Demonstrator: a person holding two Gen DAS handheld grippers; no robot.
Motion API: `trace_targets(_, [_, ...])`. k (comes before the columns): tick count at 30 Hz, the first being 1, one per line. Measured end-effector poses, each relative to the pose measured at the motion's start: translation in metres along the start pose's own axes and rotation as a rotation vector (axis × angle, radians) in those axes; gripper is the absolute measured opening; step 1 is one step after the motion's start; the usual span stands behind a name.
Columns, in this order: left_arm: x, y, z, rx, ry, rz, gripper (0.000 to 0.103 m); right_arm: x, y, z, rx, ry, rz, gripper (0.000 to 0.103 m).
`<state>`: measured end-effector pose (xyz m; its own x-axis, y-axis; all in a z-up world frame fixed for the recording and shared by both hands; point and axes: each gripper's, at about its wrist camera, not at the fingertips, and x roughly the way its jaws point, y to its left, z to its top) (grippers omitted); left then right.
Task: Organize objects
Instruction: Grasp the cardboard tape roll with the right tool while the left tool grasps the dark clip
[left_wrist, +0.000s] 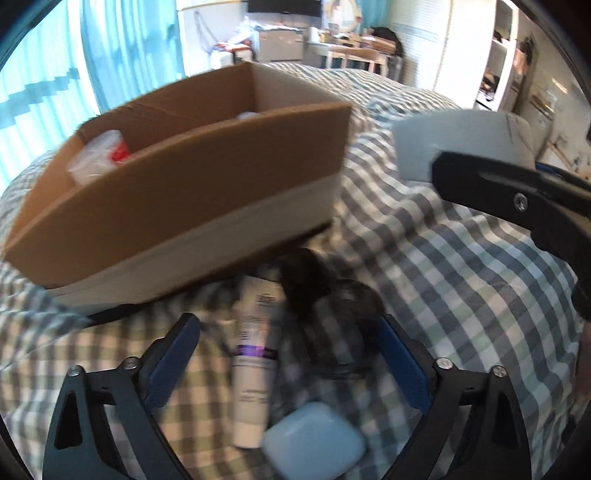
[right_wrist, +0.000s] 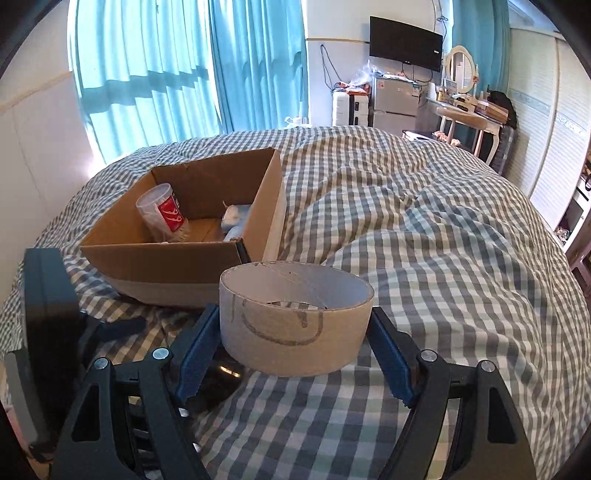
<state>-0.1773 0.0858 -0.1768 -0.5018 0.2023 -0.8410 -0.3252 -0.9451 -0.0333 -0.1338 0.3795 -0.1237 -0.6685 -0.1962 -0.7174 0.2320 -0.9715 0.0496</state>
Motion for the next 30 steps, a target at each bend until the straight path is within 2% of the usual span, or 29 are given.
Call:
trace_targets(2, [0.005, -0.005, 0.001, 0.01, 0.006, -0.012, 0.087, 0.002, -0.001, -0.001, 0.008, 0.004, 0.007, 0.079])
trace_targets(4, [0.01, -0.007, 0.004, 0.011, 0.016, -0.033, 0.068, 0.004, -0.005, -0.002, 0.029, 0.009, 0.013, 0.079])
trace_targets(6, [0.014, -0.008, 0.005, 0.012, 0.025, -0.059, 0.057, 0.005, -0.009, -0.004, 0.044, 0.01, 0.02, 0.079])
trace_targets(14, [-0.001, 0.001, 0.005, -0.018, 0.014, -0.062, 0.057, 0.004, -0.007, -0.006, 0.039, 0.008, 0.004, 0.079])
trace_targets(19, [-0.024, 0.011, 0.006, -0.037, -0.006, -0.028, 0.056, -0.005, -0.001, -0.006, 0.016, -0.008, -0.022, 0.079])
trace_targets(30, [-0.074, 0.019, -0.001, -0.067, -0.123, 0.031, 0.056, -0.047, 0.018, -0.013, -0.031, -0.066, -0.058, 0.079])
